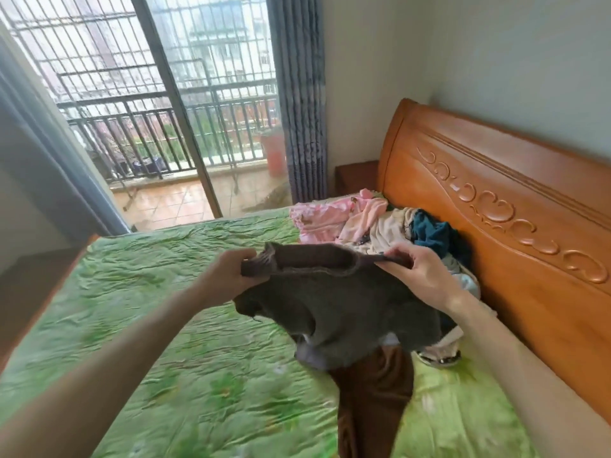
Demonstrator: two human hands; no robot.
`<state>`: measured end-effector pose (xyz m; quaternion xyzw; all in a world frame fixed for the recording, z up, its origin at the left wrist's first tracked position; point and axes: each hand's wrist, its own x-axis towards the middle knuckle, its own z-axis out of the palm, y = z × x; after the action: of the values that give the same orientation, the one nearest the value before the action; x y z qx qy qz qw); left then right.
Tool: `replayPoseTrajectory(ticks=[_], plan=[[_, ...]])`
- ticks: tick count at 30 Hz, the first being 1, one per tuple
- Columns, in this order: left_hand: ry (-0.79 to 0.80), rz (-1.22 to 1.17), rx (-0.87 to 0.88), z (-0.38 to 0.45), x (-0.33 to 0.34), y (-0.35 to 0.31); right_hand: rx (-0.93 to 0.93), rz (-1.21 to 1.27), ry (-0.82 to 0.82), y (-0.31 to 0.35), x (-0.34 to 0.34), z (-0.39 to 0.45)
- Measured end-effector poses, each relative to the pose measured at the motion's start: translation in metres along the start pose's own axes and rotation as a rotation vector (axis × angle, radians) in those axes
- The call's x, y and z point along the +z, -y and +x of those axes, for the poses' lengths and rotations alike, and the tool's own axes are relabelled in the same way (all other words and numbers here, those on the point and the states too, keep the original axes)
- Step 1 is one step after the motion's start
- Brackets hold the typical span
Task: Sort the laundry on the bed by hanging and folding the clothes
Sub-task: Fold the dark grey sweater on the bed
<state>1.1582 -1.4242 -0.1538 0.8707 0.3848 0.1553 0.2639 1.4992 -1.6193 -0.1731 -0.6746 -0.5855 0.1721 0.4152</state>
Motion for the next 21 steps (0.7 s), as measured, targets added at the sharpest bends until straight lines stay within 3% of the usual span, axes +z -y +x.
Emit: replayPoseTrajectory(ticks=[3,8,14,18,21], plan=[[-0.042,-0.015,-0.010,-0.046,-0.048,0.044,-0.058,-0.063,-0.110,0.064,0.030,-0.005],[-0.125,-0.020,0.001,-0.107,-0.108,0.095,-0.134,-0.128,-0.152,0.159,0.074,-0.017],[-0.184,-0.118,-0.042,-0.138,-0.146,0.141,-0.189,-0.312,-0.245,0.225,0.090,-0.017],[-0.198,-0.151,-0.085,-0.157,-0.154,0.170,-0.192,-0.492,-0.135,0.229,0.095,-0.010],[-0.216,-0.130,-0.145,-0.179,-0.161,0.189,-0.193,-0.387,0.029,0.217,0.104,-0.003]])
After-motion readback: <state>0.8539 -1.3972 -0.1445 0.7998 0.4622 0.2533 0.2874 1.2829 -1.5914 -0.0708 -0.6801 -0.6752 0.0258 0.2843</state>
